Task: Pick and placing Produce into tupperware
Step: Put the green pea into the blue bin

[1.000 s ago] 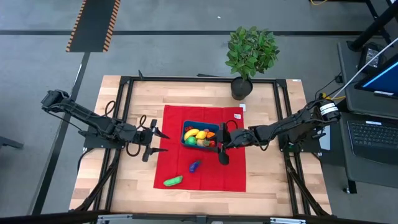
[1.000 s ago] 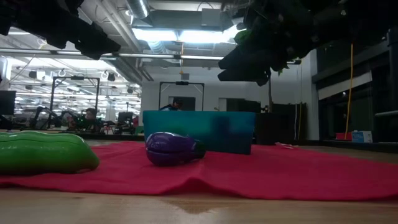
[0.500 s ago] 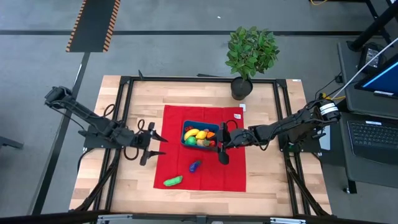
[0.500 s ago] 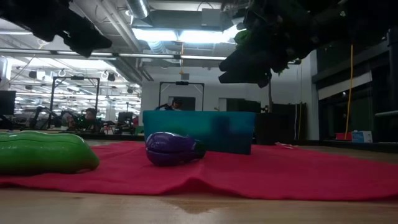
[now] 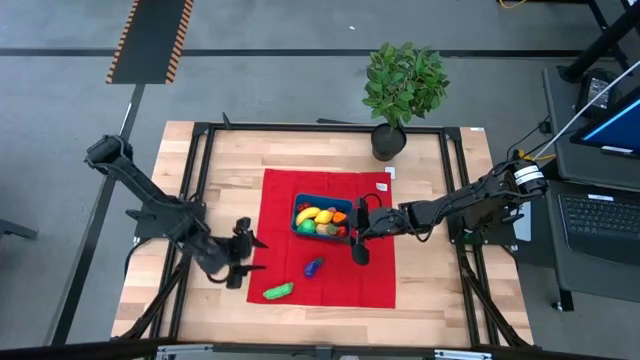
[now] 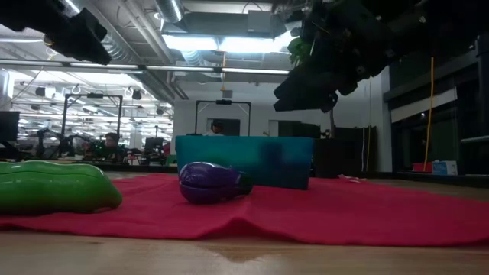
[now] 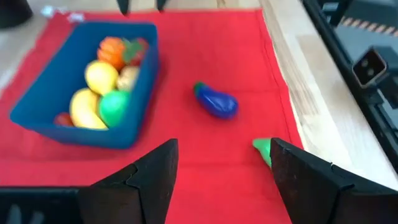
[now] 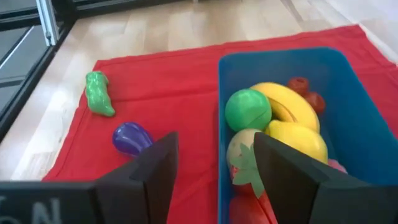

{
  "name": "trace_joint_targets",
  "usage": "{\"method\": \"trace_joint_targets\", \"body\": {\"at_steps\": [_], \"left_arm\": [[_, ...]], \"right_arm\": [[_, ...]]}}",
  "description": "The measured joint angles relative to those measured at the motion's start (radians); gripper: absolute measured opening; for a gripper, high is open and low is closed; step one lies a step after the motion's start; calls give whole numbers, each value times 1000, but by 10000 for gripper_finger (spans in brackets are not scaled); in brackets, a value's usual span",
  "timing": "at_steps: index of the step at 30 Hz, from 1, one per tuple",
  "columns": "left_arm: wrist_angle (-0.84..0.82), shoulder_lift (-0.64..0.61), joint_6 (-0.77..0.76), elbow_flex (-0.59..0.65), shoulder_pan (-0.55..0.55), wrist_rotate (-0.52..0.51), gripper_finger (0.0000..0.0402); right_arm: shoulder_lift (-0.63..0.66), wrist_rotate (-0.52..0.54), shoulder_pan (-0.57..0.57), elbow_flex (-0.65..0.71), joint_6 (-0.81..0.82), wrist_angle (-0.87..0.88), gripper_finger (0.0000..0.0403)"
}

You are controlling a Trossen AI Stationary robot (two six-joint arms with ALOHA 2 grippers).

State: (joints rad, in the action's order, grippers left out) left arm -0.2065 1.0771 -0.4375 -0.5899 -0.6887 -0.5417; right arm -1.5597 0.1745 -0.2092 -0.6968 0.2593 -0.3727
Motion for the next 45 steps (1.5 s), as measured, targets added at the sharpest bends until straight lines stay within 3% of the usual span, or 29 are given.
{"method": "trace_joint_targets", "body": {"at_steps": [8,19,29,45], "left_arm": [[-300,255,-229,-264,-53,-1,241],[-345,573,-317,-524,-86,8,241],[-392,669,-502,-550,-82,158,241],[-396,760,-521,-550,-49,169,241]], "right_arm": [[0,0,0,0,47,15,210],[0,0,-3,0,47,48,210],[0,-1,-37,0,76,54,210],[0,-2,-45,0,74,53,210]]}}
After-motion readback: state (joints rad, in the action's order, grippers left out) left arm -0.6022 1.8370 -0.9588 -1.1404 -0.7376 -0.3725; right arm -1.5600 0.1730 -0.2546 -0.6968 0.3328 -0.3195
